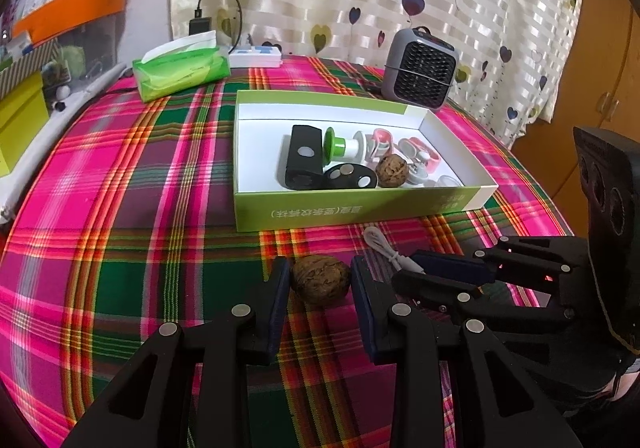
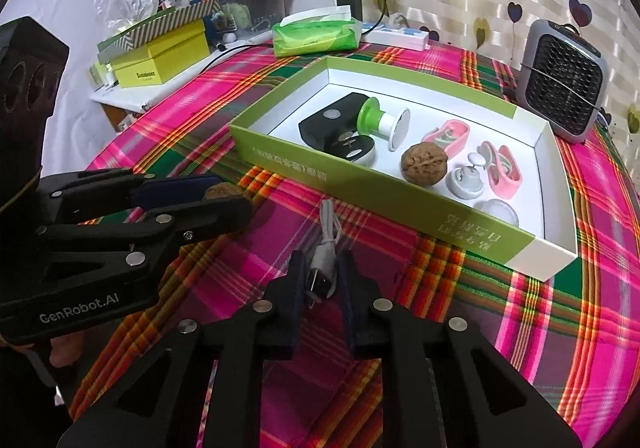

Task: Organize objects
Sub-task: 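Grasp the walnut with the left tool while the right tool grasps the white cable, then carry the walnut and white cable up into the box with both tools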

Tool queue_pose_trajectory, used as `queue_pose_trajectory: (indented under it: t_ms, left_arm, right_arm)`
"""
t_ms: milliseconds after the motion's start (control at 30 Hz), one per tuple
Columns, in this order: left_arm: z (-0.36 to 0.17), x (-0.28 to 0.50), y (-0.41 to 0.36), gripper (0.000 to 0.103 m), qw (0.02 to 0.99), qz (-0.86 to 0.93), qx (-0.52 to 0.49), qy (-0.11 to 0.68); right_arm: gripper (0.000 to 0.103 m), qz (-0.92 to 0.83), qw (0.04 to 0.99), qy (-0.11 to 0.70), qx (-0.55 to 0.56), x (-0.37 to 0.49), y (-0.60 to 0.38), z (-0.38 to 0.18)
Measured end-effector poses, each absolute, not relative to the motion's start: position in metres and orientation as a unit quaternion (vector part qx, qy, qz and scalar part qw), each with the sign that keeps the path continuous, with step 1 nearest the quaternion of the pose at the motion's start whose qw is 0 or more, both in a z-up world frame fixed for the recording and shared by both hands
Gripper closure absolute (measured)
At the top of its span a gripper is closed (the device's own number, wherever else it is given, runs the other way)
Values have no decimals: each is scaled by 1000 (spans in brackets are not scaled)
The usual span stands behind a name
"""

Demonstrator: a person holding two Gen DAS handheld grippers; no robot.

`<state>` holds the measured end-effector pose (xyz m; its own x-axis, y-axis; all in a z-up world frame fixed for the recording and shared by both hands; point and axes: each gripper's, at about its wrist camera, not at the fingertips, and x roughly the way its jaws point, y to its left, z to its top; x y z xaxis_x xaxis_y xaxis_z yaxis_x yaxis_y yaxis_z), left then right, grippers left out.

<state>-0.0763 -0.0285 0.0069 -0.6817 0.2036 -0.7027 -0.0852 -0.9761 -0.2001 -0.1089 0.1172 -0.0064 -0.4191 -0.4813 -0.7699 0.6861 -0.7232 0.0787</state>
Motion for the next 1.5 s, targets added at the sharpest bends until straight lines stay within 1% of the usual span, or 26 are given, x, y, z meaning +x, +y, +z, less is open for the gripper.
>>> queue_pose_trajectory:
  t_ms: [400, 933, 1500]
  left_arm:
    - [12, -76, -10, 74, 92, 915, -387, -71]
    - [24, -77, 11, 74, 96, 922, -371, -60]
    - [38, -84, 20, 74, 98, 930, -352, -48]
  right_arm:
    - [87, -840, 353, 110, 396, -105, 134, 2]
    - [87, -859, 345, 71, 371, -105, 159, 17]
    - [87, -870, 340, 65, 352, -108, 165, 30]
